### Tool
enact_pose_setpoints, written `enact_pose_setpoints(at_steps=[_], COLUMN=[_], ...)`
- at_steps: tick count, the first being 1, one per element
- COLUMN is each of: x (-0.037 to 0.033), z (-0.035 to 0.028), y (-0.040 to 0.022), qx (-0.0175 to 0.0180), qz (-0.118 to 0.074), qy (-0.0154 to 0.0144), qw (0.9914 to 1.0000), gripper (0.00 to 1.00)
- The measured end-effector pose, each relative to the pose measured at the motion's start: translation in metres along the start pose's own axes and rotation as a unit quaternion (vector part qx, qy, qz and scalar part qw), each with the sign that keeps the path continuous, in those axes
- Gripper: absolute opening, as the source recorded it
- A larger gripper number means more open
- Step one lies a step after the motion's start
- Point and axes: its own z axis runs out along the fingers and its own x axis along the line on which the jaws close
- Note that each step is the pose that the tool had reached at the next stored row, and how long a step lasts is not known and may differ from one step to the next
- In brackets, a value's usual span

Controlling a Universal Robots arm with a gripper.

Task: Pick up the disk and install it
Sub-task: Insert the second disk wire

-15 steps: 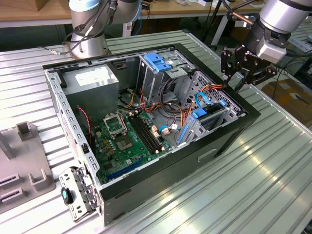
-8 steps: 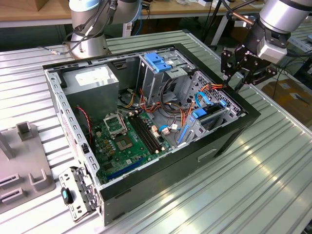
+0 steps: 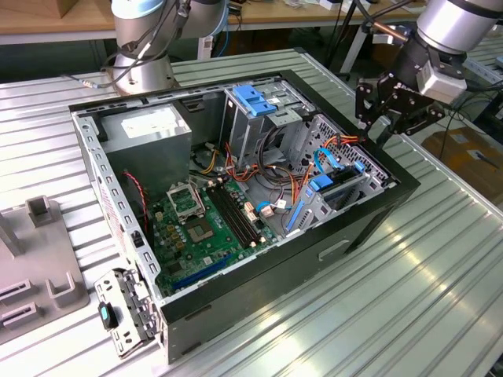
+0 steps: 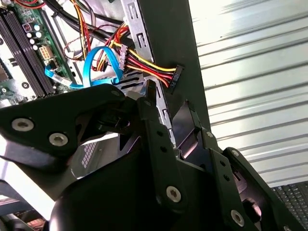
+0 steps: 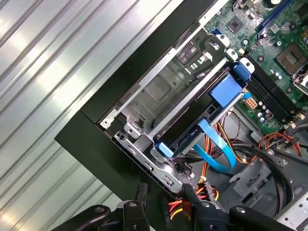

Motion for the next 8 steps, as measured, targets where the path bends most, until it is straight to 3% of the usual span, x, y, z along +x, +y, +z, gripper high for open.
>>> enact_pose_setpoints(at_steps=[8], x=[0.0002], z=[0.0022], y=[-0.0166], qx=[-0.0002], qz=[-0.012], qy=[-0.0008], qw=[0.99993], gripper=[0.42])
